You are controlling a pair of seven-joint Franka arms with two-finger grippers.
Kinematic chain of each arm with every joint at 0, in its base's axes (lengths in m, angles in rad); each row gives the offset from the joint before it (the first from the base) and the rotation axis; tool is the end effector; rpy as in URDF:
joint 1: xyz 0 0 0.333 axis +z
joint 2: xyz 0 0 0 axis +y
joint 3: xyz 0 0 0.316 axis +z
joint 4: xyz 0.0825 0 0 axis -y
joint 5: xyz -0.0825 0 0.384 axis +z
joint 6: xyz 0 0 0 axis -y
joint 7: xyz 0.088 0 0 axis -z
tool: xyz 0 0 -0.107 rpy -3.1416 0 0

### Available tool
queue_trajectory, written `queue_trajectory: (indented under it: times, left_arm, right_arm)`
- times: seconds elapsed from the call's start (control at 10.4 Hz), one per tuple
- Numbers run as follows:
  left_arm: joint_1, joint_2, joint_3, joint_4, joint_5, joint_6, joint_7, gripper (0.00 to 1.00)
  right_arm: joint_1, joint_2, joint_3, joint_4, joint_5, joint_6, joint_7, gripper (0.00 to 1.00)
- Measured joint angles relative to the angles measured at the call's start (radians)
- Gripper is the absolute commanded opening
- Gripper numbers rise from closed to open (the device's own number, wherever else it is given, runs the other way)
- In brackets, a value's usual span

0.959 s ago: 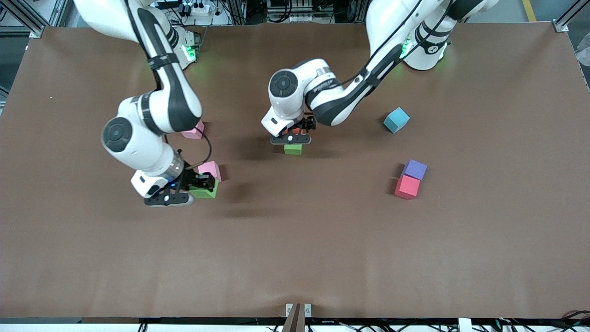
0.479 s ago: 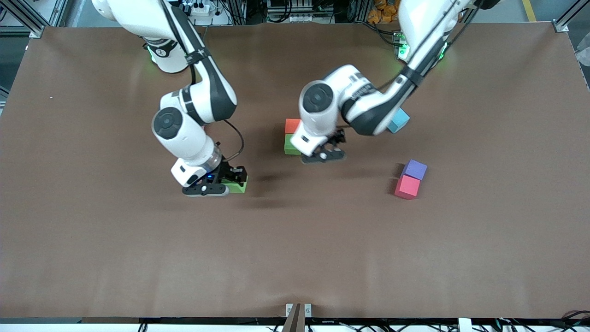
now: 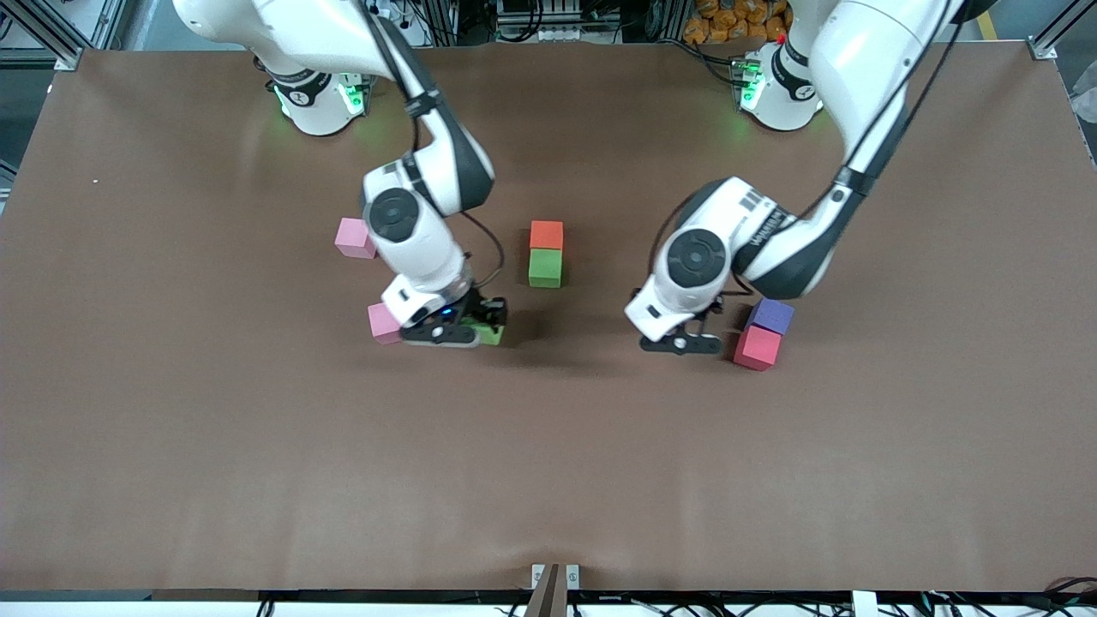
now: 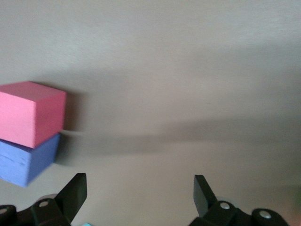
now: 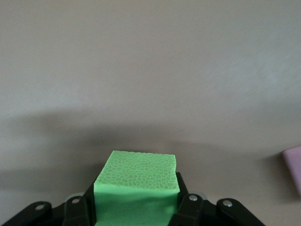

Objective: Arrange blocks into number 1
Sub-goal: 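Grasp the magenta block with the left gripper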

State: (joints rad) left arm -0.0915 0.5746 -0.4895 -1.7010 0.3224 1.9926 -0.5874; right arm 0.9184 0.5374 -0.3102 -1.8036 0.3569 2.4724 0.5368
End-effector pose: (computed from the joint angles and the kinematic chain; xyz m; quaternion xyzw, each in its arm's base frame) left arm 0.5670 -0.3130 0.2752 -0.9932 0.0583 0.0803 0.0615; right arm 0.5383 0.3961 0.2745 -0.9931 0.0682 -0.0464 0.0833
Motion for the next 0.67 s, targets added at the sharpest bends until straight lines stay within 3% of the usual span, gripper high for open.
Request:
queue_trajectory:
  times: [0.38, 0.67]
  left_arm:
    - [0.127, 0.008, 0.002, -0.018, 0.033, 0.000, 0.256, 1.00]
    - [0.197, 0.034, 0.002, -0.020, 0.065, 0.001, 0.343, 1.00]
  right_arm:
    - [0.059, 0.082, -0.002, 0.092, 0.000, 0.004, 0.084, 0.51]
    - [0.070, 0.112, -0.002, 0.117, -0.032, 0.004, 0.084, 0.51]
